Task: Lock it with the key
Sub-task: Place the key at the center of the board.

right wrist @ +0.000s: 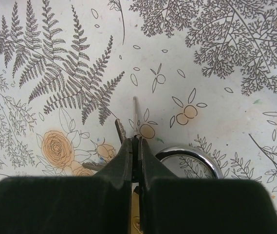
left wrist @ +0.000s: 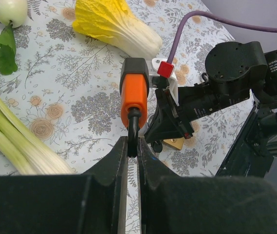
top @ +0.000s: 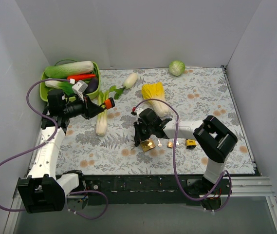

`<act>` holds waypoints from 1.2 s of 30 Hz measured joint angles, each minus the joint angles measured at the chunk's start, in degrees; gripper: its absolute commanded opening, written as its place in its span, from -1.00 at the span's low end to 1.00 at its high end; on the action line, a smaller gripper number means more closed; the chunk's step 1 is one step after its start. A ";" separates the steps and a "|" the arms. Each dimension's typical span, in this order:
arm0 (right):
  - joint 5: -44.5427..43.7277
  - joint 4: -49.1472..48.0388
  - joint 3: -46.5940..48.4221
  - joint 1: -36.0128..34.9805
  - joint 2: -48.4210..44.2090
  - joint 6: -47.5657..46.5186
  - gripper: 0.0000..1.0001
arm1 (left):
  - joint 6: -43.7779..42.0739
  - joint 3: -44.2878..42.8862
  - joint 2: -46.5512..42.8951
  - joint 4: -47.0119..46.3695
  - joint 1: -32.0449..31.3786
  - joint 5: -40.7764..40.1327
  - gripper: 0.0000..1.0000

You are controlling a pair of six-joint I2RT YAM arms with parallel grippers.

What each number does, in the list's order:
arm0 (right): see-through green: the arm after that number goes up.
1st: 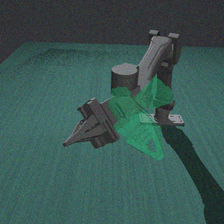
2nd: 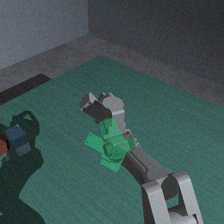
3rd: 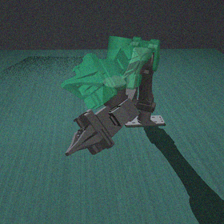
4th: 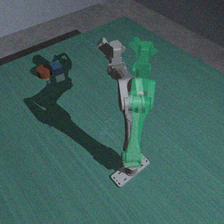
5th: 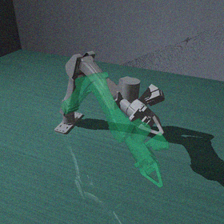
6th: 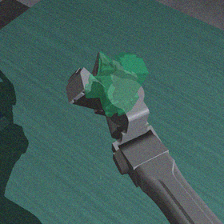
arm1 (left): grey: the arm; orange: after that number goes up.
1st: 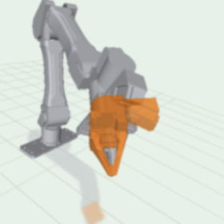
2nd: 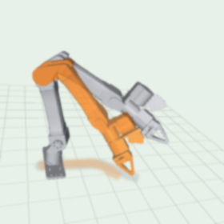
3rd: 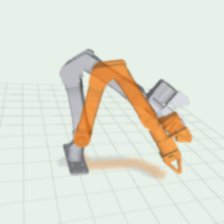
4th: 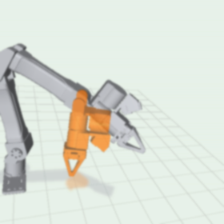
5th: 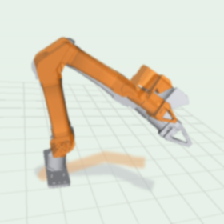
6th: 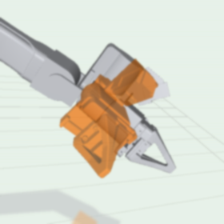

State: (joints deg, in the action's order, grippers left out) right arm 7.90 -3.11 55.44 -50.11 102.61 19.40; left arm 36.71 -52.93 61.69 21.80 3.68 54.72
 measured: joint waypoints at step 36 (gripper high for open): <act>4.42 0.07 -0.39 -3.80 -0.13 3.37 -0.97 | -2.01 0.00 2.51 0.02 0.02 0.39 -1.00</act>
State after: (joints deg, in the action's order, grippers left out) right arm 12.32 -3.05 55.05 -53.91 102.48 22.76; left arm 34.70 -52.93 64.20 21.82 3.70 55.11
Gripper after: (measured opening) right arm 0.044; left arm 0.058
